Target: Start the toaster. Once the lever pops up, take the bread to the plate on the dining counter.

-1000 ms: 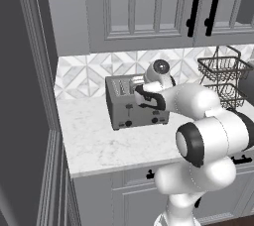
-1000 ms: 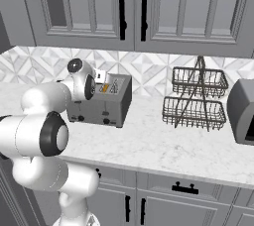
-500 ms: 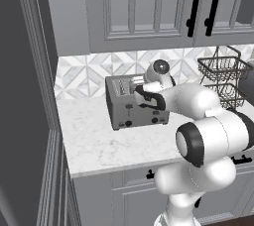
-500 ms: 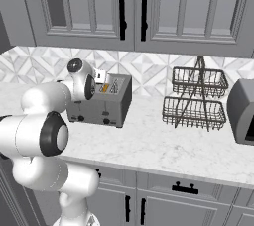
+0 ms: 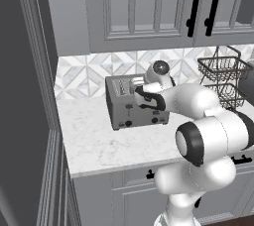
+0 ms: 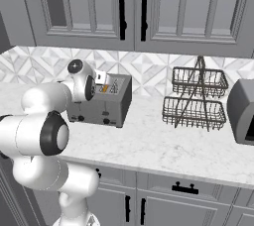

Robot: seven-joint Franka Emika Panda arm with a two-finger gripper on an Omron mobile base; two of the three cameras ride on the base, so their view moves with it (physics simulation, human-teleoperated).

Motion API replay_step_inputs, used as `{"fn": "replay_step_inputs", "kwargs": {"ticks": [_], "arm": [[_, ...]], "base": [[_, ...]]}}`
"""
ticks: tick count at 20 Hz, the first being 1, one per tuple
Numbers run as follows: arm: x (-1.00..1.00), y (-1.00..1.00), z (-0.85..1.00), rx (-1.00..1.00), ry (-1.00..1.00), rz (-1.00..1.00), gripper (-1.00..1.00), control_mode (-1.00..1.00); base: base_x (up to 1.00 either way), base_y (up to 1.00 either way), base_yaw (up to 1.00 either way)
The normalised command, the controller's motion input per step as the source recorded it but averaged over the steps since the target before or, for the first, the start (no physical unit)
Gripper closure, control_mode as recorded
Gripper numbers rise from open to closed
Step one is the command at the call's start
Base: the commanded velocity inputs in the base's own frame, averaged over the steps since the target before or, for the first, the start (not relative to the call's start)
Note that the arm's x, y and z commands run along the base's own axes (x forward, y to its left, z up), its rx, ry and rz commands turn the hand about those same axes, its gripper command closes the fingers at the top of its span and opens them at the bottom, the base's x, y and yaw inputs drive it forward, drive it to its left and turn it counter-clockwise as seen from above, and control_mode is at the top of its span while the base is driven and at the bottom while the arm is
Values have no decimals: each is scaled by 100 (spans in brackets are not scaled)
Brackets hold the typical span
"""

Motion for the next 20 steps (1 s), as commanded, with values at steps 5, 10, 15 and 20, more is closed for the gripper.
{"fn": "replay_step_inputs", "kwargs": {"ticks": [5, 10, 15, 20], "arm": [[0, -3, -5, 0, 0, 0, -100, -100], [0, -4, -1, 0, 0, 0, -100, -100], [0, -4, 0, 1, -3, 0, -100, -100], [0, 0, 0, 1, 0, 0, -100, -100]], "base": [[0, 0, 0], [0, 0, 0], [0, 0, 0], [0, 0, 0]]}}
